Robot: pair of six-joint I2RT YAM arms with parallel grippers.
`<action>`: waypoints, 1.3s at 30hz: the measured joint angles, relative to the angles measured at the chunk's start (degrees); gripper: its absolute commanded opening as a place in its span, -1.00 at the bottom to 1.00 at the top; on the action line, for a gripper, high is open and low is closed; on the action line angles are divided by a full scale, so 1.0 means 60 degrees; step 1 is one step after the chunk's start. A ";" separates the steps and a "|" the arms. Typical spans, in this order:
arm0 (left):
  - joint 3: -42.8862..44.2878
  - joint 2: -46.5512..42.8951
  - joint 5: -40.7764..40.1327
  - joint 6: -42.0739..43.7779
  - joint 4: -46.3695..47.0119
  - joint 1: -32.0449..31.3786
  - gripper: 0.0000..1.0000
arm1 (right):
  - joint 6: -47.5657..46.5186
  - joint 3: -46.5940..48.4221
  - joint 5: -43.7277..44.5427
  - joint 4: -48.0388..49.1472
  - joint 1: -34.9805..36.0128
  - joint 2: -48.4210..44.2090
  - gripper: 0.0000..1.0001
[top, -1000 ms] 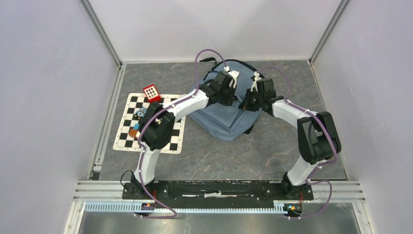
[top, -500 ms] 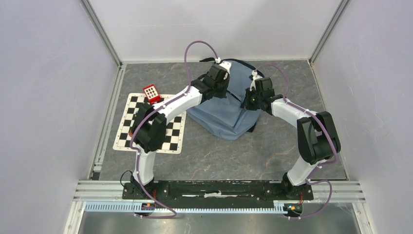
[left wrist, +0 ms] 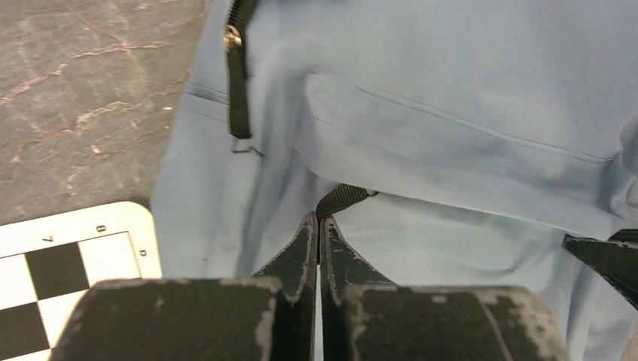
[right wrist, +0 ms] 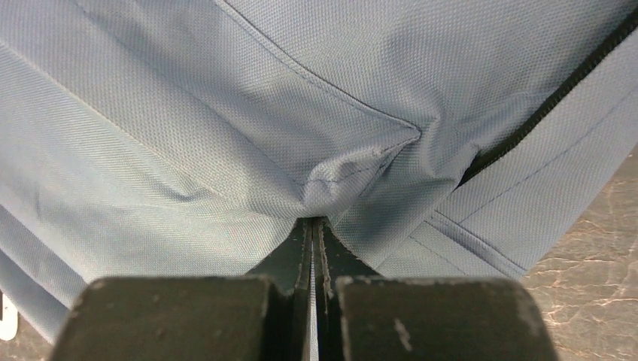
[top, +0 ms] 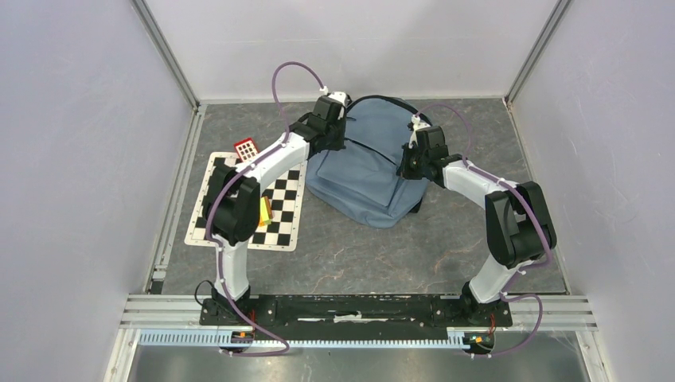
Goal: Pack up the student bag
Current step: Zip the student bag at the center of the board, then reset both arms
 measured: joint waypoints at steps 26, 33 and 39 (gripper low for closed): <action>-0.0878 -0.0452 0.0780 0.0011 0.0117 0.1173 0.99 | -0.1395 0.0798 0.0776 -0.0452 -0.0124 -0.0040 0.59; -0.1909 -0.2335 0.0659 -0.0237 0.0627 0.1395 0.99 | -0.2779 0.1625 0.1220 -0.0943 -0.0521 -0.0984 0.96; -0.3034 -0.4160 -0.0448 -0.0525 0.0780 0.1639 0.99 | -0.3541 0.1708 0.1461 -0.1169 -0.2065 -0.2495 0.96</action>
